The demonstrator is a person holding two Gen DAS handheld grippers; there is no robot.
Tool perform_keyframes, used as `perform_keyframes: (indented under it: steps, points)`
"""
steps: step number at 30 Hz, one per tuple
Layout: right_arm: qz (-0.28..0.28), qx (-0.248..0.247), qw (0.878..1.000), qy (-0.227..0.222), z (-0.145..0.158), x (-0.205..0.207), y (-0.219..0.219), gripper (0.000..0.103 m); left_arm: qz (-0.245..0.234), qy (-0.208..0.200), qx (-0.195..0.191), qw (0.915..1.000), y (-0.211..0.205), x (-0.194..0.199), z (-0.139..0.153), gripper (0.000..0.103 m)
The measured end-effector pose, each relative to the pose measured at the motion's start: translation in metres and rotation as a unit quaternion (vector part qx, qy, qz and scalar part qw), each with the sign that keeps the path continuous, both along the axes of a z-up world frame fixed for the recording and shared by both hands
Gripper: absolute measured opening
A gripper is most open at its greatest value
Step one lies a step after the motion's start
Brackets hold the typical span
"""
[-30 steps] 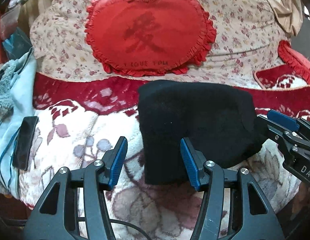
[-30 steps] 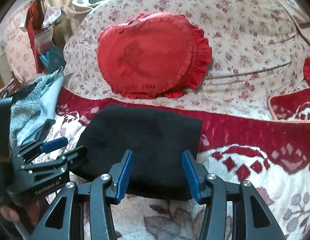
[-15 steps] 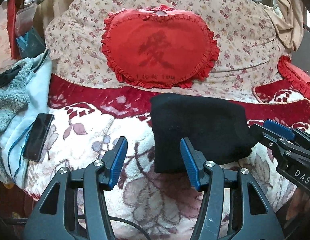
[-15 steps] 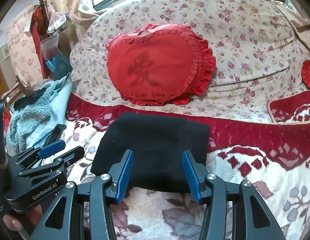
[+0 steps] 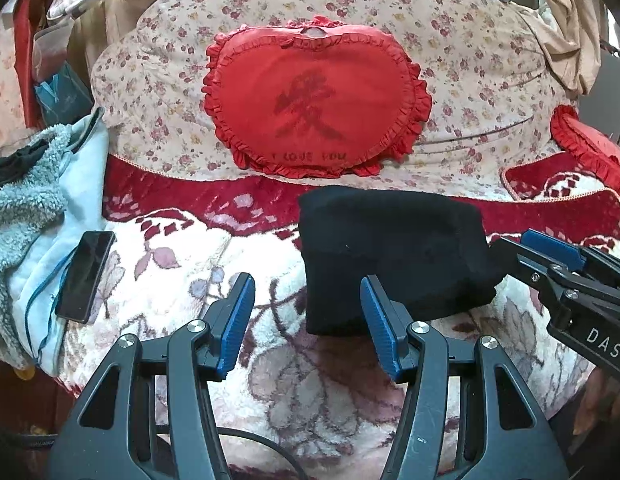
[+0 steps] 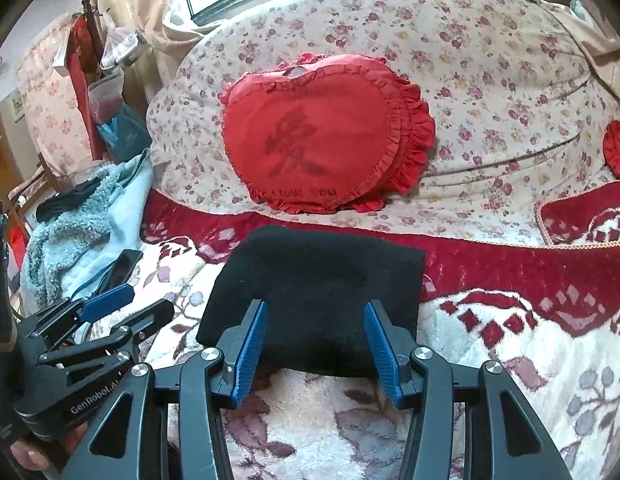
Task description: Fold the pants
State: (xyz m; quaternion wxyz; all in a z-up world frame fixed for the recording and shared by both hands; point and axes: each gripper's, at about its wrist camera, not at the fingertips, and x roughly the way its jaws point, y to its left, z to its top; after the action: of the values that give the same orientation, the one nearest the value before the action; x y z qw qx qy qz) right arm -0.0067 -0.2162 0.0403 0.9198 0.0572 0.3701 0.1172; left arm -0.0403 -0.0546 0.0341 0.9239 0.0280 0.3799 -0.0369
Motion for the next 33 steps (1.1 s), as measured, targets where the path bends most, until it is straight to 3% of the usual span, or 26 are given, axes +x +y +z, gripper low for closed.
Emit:
perform_keyframes:
  steps: [33]
  points:
    - [0.007, 0.005, 1.0, 0.019, -0.013, 0.007, 0.001, 0.049, -0.011, 0.012, 0.002, 0.9999, 0.002, 0.007, -0.007, 0.055]
